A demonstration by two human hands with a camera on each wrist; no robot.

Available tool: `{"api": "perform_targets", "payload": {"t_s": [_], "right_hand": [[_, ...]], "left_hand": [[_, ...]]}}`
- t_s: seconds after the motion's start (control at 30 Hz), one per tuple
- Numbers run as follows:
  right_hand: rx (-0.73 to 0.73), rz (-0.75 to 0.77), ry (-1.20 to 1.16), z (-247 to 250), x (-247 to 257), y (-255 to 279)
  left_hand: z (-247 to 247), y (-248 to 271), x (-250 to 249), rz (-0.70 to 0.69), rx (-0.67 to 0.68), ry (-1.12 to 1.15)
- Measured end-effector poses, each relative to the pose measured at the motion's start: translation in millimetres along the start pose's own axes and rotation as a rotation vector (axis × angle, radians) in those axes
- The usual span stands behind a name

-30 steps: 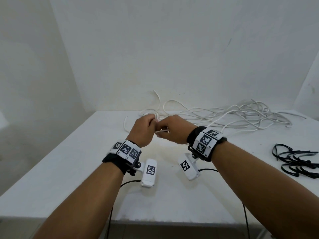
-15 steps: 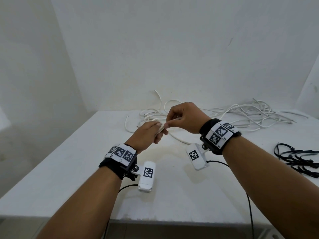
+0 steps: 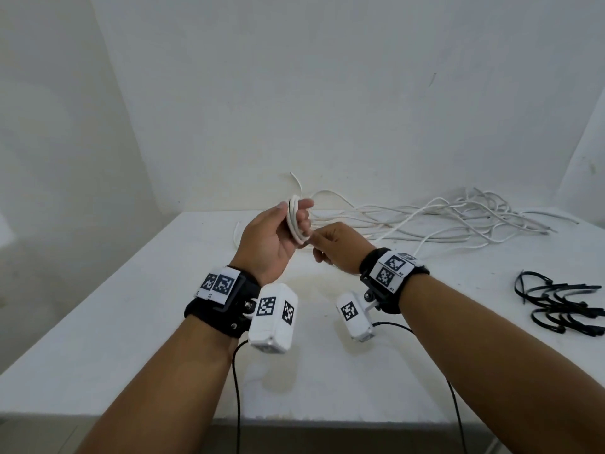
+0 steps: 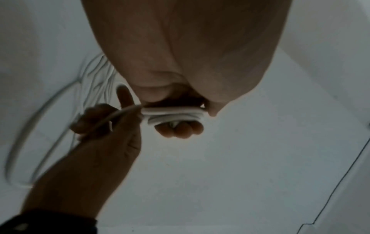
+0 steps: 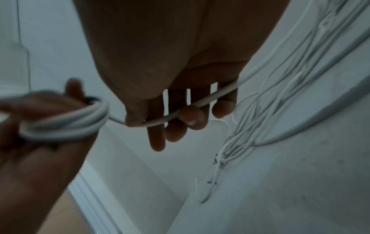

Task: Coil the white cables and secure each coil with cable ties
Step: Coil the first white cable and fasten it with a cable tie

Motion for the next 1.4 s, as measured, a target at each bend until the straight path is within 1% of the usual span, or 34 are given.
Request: {"api": "perform_targets", "payload": {"t_s": [0.07,0.2,0.33,0.37,0.43,0.5,0.53,0.57,0.63,0.77,0.9,1.0,1.07,1.1,1.17,1.27,1.33,1.4], "right_hand": [[0.040,-0.006,0.043,-10.6,3.1,-0.2],[0.097,-0.006,0.174,-16.8,8.5,1.5],[0.169,0.057,0.345,-23.8,22.2,6.1],[0.166,0.080,0.366,-22.5,25.5,6.3],[0.139,0.125,0.366,-16.2,32.2,6.1],[0.085,0.163,0.325,-6.3,37.5,3.6],[0.053,0.167,0.297,-0.4,38.9,1.8],[0.024,0.167,0.267,5.5,39.3,-0.1],[-0.016,0.164,0.191,16.4,39.1,-3.5],[-0.063,0.173,-0.003,31.5,36.6,-6.3],[-0.122,0.187,-0.118,42.9,31.5,-8.3],[-0.149,0.183,-0.212,49.2,26.0,-8.9],[-0.170,0.180,-0.279,52.1,21.5,-9.1],[-0.183,0.179,-0.309,54.0,20.1,-8.8],[-0.197,0.174,-0.357,56.0,18.8,-7.9],[-0.209,0.148,-0.464,50.3,15.0,-7.9],[-0.198,0.109,-0.583,41.0,9.6,-9.7],[-0.163,0.067,-0.579,29.8,2.4,-10.9]], "left_hand": [[2.8,-3.6,-5.2,-0.030,-0.046,-0.123],[21.5,-8.8,-7.5,-0.113,-0.168,-0.391],[32.1,-7.7,-8.9,-0.174,-0.231,-0.788],[32.2,-7.5,-9.6,-0.193,-0.232,-0.894],[31.6,-8.4,-7.0,-0.212,-0.191,-1.124],[31.4,-8.5,1.6,-0.171,-0.124,-1.308],[32.4,-8.8,7.7,-0.139,-0.090,-1.348],[32.9,-7.7,13.2,-0.106,-0.061,-1.347],[32.9,-3.8,20.1,-0.057,-0.030,-1.261],[29.3,1.8,22.4,0.043,-0.047,-0.943],[20.9,2.4,19.4,0.056,-0.036,-0.787],[19.6,3.7,19.3,0.091,-0.052,-0.607],[17.1,5.9,20.2,0.112,-0.027,-0.495],[15.0,7.2,19.7,0.109,-0.008,-0.471],[11.0,9.2,16.8,0.093,0.016,-0.493],[5.5,10.5,14.0,0.075,0.016,-0.490],[0.7,9.8,12.2,0.046,0.025,-0.394],[-3.8,9.5,8.6,0.024,0.037,-0.240]]}}
Point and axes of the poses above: each hand's wrist, its own y-axis away from the middle knuckle, its own z-axis out of the back of the hand, x = y × z, the point moved 8 cm from there along -y, towards the middle knuckle, and after that the axes turned 2 degrees about -z, right-handed, at the moved point
